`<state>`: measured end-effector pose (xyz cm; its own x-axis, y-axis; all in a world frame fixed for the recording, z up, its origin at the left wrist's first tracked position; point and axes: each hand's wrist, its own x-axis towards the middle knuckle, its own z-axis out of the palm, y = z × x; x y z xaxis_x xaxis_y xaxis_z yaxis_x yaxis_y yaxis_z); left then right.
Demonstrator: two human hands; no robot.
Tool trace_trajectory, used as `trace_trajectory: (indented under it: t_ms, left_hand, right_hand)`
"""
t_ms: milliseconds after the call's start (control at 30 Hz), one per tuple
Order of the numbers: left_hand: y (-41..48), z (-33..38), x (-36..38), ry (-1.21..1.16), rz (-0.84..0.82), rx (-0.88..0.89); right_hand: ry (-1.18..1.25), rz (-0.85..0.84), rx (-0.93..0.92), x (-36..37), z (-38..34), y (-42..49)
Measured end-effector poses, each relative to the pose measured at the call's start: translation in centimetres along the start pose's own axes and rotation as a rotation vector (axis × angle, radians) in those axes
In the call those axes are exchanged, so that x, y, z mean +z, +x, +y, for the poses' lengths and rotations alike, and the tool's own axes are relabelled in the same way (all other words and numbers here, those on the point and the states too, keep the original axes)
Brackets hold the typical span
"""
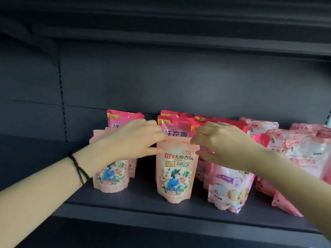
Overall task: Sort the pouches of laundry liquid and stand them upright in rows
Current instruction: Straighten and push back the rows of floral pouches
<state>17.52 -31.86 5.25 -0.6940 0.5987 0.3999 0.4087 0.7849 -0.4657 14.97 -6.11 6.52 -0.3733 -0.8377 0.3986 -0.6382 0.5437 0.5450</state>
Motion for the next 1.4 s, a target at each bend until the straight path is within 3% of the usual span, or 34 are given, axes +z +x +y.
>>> trace_trajectory:
  t_ms: [67, 233, 400, 467, 533, 700, 867, 1100, 1400]
  left_hand:
    - [0.1, -0.7, 0.8, -0.091, 0.088, 0.025]
    - [0.7, -1.5, 1.2, -0.244, 0.128, 0.019]
    - [0.1, -1.9, 1.5, -0.333, 0.113, 0.007]
    - [-0.4, -2.1, 1.2, -0.431, 0.118, -0.064]
    - [-1.4, -2.4, 0.5, -0.650, 0.173, -0.186]
    - [-5.1, -2.7, 0.0, -1.175, 0.384, -0.470]
    - [-9.0, -4.4, 0.5, -1.408, 0.561, -0.674]
    - [-15.4, -9.5, 1.5, -1.322, 0.629, -0.722]
    - [-20.4, -16.5, 6.0, -1.273, 0.505, -0.806]
  right_hand:
    - [-0.050, -0.067, 0.057, 0.4, -0.8, 1.0]
    - [-0.068, -0.181, 0.167, 0.6, -1.6, 2.3]
    - [0.126, -0.173, 0.324, 0.1, -2.4, 2.6]
    - [0.268, -0.131, 0.385, 0.2, -2.5, 2.6]
    - [0.477, 0.013, 0.452, 0.4, -2.6, 2.8]
    - [1.314, 0.242, 0.615, 0.6, -5.9, 5.6]
    - [1.560, 0.333, 0.595, 0.2, -10.0, 10.2]
    - [1.450, 0.330, 0.568, 0.2, -15.5, 16.4]
    - [0.615, 0.414, 0.546, 3.5, -21.7, 23.5]
